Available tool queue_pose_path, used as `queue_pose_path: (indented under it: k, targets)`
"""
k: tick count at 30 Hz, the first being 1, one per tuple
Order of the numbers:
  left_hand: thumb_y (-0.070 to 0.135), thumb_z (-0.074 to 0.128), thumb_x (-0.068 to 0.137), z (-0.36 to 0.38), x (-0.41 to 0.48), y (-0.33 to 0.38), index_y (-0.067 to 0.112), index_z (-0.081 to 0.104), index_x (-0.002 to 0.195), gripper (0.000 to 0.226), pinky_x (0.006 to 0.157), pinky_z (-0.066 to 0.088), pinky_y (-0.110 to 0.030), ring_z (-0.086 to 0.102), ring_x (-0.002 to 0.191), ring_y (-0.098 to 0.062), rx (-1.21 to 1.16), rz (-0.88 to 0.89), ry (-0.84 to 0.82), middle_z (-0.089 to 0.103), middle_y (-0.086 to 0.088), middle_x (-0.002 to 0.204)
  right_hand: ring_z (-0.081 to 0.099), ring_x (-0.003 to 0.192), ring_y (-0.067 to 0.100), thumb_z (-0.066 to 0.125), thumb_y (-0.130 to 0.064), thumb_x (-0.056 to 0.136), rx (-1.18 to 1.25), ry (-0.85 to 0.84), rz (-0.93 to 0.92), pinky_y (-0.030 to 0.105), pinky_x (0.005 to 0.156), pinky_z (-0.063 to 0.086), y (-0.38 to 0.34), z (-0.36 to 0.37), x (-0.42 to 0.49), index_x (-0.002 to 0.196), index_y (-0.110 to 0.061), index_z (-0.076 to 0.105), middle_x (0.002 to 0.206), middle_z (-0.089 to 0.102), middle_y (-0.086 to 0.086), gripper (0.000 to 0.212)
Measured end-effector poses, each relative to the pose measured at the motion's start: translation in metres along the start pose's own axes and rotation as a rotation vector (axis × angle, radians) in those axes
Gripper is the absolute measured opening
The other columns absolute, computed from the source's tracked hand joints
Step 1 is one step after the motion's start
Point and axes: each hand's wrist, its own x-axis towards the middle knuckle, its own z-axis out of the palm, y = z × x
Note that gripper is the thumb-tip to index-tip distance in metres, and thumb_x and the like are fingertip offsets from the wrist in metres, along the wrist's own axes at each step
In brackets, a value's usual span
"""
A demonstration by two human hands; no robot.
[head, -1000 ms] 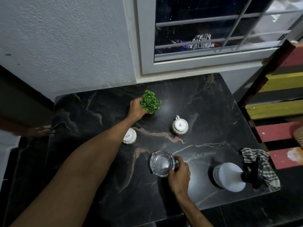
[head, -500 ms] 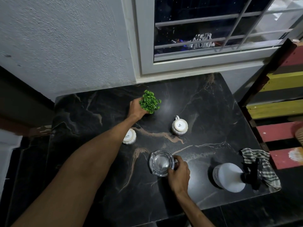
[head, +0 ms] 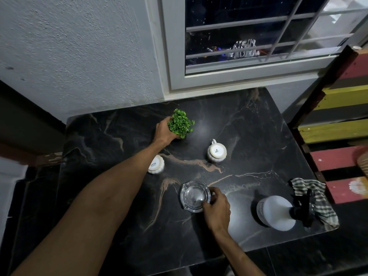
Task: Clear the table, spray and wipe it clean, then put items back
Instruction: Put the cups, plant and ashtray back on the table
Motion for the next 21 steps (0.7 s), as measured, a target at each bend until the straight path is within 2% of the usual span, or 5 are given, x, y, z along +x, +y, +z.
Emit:
queue_pose_path:
  k: [5, 9, 12, 16, 21]
  targets:
    - [0.008, 0.098, 0.058, -0.006, -0.006, -0.001, 0.011, 0.054, 0.143, 0.096, 0.117, 0.040, -0.039, 0.050, 0.136, -0.031, -0.012, -0.017, -0.014, 0.062, -0.014, 0.140, 0.063, 0.105, 0.017, 0.071, -0.024, 0.082, -0.009, -0.002, -0.006, 0.038, 0.090, 0.052, 0.000, -0.003, -0.002, 0.119, -0.031, 0.061, 0.116, 0.066, -0.006, 0.039]
    - [0.000, 0.097, 0.057, -0.015, -0.016, 0.000, 0.009, 0.049, 0.147, 0.103, 0.111, 0.049, -0.045, 0.061, 0.127, -0.031, -0.095, -0.039, -0.051, 0.061, -0.017, 0.138, 0.061, 0.104, 0.017, 0.070, -0.025, 0.083, -0.047, 0.002, -0.025, 0.043, 0.090, 0.053, -0.002, -0.007, -0.004, 0.117, -0.030, 0.060, 0.117, 0.059, -0.006, 0.036]
    - [-0.004, 0.096, 0.058, -0.026, -0.028, 0.003, 0.008, 0.040, 0.153, 0.110, 0.109, 0.051, -0.048, 0.060, 0.128, -0.032, -0.146, -0.043, -0.070, 0.057, -0.018, 0.142, 0.058, 0.108, 0.019, 0.070, -0.025, 0.083, -0.066, 0.003, -0.054, 0.043, 0.090, 0.053, -0.005, -0.011, -0.007, 0.114, -0.028, 0.060, 0.116, 0.053, -0.005, 0.033]
    - [0.003, 0.096, 0.061, -0.043, -0.050, 0.006, 0.013, 0.030, 0.159, 0.119, 0.113, 0.047, -0.047, 0.048, 0.139, -0.031, -0.124, -0.014, -0.067, 0.045, -0.015, 0.155, 0.050, 0.119, 0.022, 0.070, -0.027, 0.085, -0.119, 0.016, -0.110, 0.039, 0.092, 0.051, -0.010, -0.019, -0.014, 0.120, -0.023, 0.059, 0.122, 0.050, 0.001, 0.037]
    - [0.012, 0.098, 0.060, -0.059, -0.083, 0.011, 0.018, 0.026, 0.160, 0.124, 0.119, 0.040, -0.045, 0.038, 0.148, -0.029, -0.055, 0.099, 0.016, 0.034, -0.012, 0.163, 0.048, 0.121, 0.023, 0.068, -0.027, 0.086, -0.155, 0.023, -0.208, 0.041, 0.098, 0.048, -0.020, -0.037, -0.029, 0.131, -0.019, 0.056, 0.126, 0.049, 0.003, 0.047]
